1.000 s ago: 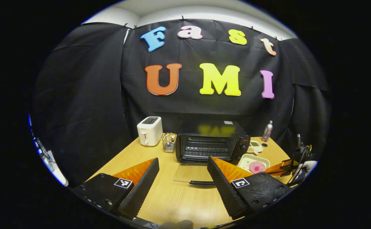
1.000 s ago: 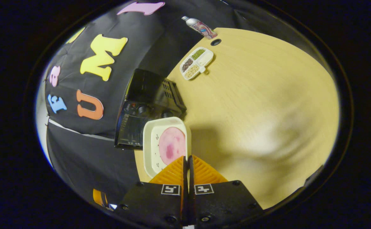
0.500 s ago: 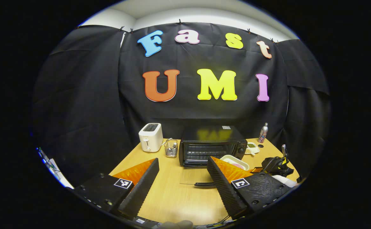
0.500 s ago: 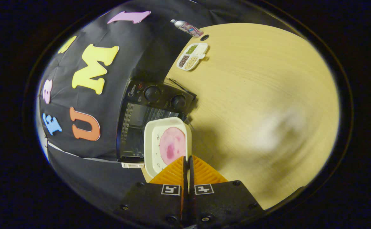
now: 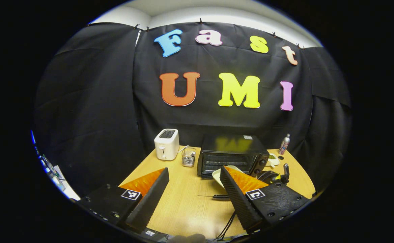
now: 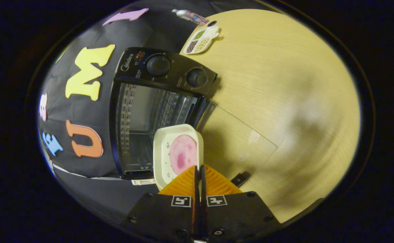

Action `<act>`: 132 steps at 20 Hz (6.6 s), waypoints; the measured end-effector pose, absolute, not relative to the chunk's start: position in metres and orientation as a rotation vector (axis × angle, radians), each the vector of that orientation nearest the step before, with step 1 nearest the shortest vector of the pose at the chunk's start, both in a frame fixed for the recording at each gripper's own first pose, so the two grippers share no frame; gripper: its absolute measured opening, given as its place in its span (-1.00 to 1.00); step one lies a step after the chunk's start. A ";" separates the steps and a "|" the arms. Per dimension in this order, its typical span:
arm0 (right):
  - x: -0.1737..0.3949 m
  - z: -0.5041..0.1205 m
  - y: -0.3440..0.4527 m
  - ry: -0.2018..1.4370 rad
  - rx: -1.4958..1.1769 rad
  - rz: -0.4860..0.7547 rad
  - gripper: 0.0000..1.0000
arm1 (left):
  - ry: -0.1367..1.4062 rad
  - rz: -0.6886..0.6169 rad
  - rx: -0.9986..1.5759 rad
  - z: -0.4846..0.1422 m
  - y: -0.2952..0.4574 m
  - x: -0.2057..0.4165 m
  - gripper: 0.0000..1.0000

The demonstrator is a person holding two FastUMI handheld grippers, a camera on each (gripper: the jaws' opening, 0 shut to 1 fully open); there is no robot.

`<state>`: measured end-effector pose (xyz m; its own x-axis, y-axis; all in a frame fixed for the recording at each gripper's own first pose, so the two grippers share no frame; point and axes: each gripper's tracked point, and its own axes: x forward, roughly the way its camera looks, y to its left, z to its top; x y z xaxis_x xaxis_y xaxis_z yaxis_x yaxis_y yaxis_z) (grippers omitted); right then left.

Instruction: Open the electric oven with the left hand, put the food in, and close the electric oven.

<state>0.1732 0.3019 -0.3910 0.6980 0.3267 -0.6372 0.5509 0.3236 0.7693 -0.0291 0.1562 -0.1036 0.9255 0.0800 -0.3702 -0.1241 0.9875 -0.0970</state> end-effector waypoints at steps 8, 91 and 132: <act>0.248 -0.384 0.302 0.743 1.260 -0.158 -0.99 | 0.380 0.148 -0.148 -0.118 0.180 -0.028 0.94; 0.002 -0.205 0.004 0.495 -0.036 -0.126 1.00 | 0.753 -0.150 -0.069 -0.408 -0.014 0.038 0.96; -0.019 -0.197 -0.016 0.482 0.095 -0.205 0.93 | 0.508 -0.129 -0.011 -0.278 0.012 0.157 0.94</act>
<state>-0.0189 -0.0156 -0.1975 0.8662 -0.1730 -0.4688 0.2175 0.9752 0.0420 0.1566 0.0116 -0.2775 0.8658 -0.1264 -0.4843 0.1209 0.9918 -0.0427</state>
